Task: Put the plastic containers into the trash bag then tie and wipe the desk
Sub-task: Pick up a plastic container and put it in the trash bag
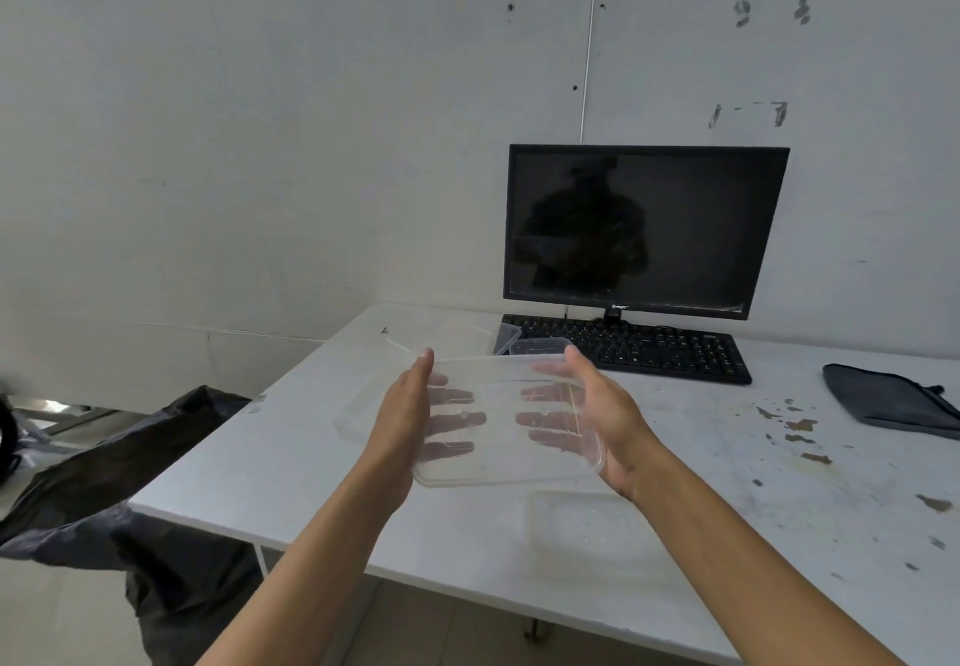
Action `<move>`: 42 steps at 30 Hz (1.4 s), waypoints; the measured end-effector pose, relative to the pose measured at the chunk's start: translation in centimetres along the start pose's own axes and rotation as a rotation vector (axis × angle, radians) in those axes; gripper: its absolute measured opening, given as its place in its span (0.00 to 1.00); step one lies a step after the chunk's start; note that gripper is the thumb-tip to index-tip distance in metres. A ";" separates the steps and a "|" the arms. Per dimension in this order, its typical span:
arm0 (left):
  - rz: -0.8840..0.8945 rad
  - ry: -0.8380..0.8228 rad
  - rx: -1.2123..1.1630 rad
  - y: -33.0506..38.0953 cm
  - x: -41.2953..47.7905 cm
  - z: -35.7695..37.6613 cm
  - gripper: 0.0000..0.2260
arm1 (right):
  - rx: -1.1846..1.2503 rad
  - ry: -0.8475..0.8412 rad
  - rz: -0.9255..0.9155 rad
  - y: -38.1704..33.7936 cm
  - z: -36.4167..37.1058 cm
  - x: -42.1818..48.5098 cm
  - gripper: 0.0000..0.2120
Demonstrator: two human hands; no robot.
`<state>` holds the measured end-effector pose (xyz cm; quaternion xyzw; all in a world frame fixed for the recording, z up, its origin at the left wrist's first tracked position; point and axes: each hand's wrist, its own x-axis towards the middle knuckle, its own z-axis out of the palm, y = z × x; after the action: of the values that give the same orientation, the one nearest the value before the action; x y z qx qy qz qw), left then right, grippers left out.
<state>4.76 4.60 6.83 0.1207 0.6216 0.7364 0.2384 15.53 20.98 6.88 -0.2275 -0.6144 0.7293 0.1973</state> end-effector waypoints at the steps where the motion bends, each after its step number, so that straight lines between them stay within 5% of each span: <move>1: 0.010 0.003 0.004 0.1 -0.2 0.0 0.20 | -0.005 0.005 -0.014 -0.1 0.0 -0.2 0.23; 14: 0.130 0.062 0.105 1.0 -3.0 -2.3 0.17 | 0.023 -0.050 -0.031 0.3 1.9 -1.4 0.22; 20: 0.041 0.029 0.020 1.0 -2.7 -3.9 0.18 | 0.025 -0.105 -0.065 0.1 3.7 -0.9 0.18; 29: 0.138 0.099 -0.036 0.8 -0.7 -6.8 0.17 | 0.058 -0.092 -0.072 0.6 7.1 1.1 0.18; 36: 0.030 0.159 -0.139 2.1 0.6 -16.4 0.19 | -0.344 -0.488 0.038 0.9 12.1 2.9 0.18; 39: -0.024 0.175 -0.166 2.9 1.1 -22.1 0.24 | -0.345 -0.525 0.034 1.0 15.5 3.7 0.22; 42: 0.016 0.392 -0.248 2.2 2.0 -28.1 0.20 | -0.306 -0.446 0.024 1.7 19.5 5.7 0.16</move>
<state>-10.70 -18.73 3.18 -0.0500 0.5597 0.8184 0.1200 -0.32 8.22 7.43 -0.0956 -0.7428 0.6625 0.0116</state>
